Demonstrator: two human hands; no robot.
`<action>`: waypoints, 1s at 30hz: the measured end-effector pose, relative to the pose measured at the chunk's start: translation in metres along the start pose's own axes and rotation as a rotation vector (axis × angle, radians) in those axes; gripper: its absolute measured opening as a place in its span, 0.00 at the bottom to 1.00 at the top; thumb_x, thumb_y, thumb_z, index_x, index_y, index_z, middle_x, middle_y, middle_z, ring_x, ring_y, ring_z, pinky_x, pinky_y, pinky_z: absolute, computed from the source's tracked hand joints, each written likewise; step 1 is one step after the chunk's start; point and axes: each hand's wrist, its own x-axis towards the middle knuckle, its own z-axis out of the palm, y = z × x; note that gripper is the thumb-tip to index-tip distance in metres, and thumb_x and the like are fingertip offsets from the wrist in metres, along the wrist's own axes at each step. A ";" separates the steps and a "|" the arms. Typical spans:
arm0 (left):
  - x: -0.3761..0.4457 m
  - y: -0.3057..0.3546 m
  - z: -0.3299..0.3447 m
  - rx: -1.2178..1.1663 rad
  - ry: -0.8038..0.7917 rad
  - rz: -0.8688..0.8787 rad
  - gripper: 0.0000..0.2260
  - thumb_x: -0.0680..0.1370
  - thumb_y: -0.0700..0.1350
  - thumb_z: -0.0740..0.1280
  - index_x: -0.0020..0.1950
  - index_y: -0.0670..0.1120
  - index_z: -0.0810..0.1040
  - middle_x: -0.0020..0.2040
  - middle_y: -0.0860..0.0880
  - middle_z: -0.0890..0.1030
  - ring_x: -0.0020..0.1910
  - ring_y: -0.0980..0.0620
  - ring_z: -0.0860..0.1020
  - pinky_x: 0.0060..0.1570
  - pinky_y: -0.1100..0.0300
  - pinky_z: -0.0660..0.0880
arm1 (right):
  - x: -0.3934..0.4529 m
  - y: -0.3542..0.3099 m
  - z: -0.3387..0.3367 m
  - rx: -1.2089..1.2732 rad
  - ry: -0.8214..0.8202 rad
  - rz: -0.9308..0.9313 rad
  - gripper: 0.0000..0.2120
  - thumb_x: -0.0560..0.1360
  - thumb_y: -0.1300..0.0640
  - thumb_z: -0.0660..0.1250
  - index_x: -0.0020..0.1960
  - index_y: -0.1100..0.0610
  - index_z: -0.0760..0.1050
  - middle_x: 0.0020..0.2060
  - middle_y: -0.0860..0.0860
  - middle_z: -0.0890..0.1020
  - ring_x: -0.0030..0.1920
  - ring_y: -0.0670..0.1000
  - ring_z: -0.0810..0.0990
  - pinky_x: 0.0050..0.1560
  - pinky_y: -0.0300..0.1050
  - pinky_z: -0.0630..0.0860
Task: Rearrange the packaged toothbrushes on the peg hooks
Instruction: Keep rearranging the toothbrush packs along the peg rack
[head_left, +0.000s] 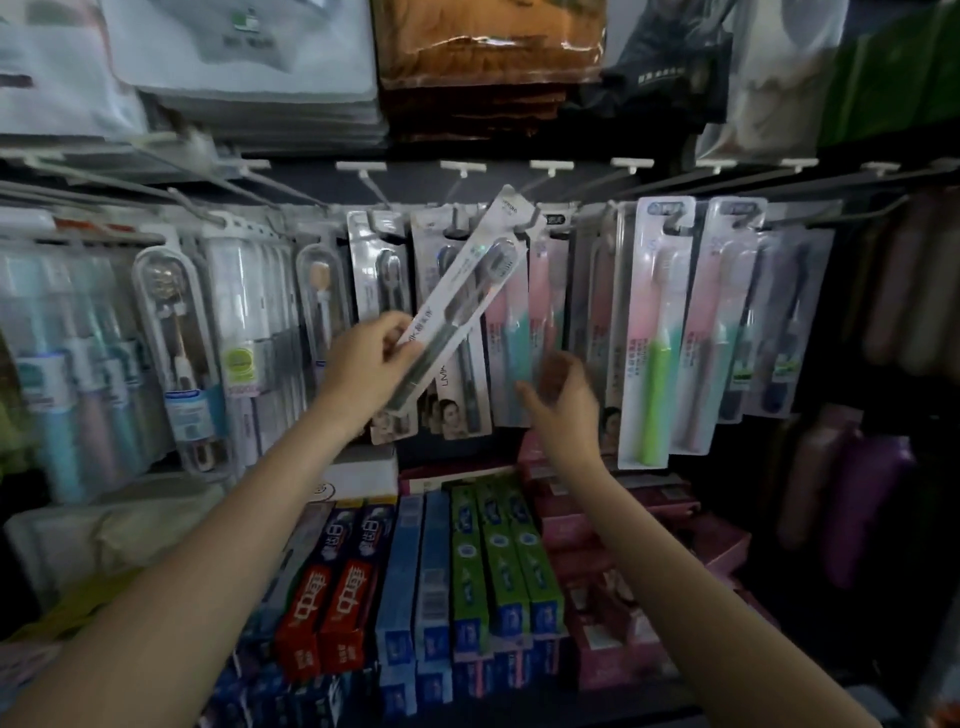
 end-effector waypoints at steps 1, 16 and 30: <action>0.000 0.001 -0.001 0.026 0.007 0.010 0.10 0.77 0.40 0.64 0.58 0.41 0.76 0.52 0.45 0.80 0.44 0.53 0.75 0.42 0.63 0.70 | 0.005 0.000 0.005 0.036 -0.027 0.041 0.28 0.74 0.56 0.67 0.70 0.60 0.61 0.65 0.55 0.72 0.65 0.53 0.70 0.60 0.39 0.66; -0.002 -0.008 0.004 0.024 0.047 0.124 0.08 0.77 0.40 0.64 0.55 0.40 0.76 0.44 0.52 0.76 0.40 0.54 0.74 0.34 0.70 0.66 | 0.008 -0.009 -0.013 -0.188 0.107 -0.196 0.20 0.74 0.70 0.57 0.65 0.60 0.70 0.56 0.57 0.77 0.54 0.54 0.76 0.51 0.38 0.71; -0.019 -0.006 0.024 -0.215 -0.053 0.102 0.03 0.78 0.41 0.63 0.49 0.49 0.73 0.39 0.58 0.76 0.38 0.64 0.74 0.34 0.72 0.70 | 0.003 -0.013 -0.021 -0.200 0.065 -0.110 0.18 0.76 0.67 0.59 0.64 0.55 0.69 0.47 0.52 0.77 0.42 0.48 0.73 0.40 0.38 0.69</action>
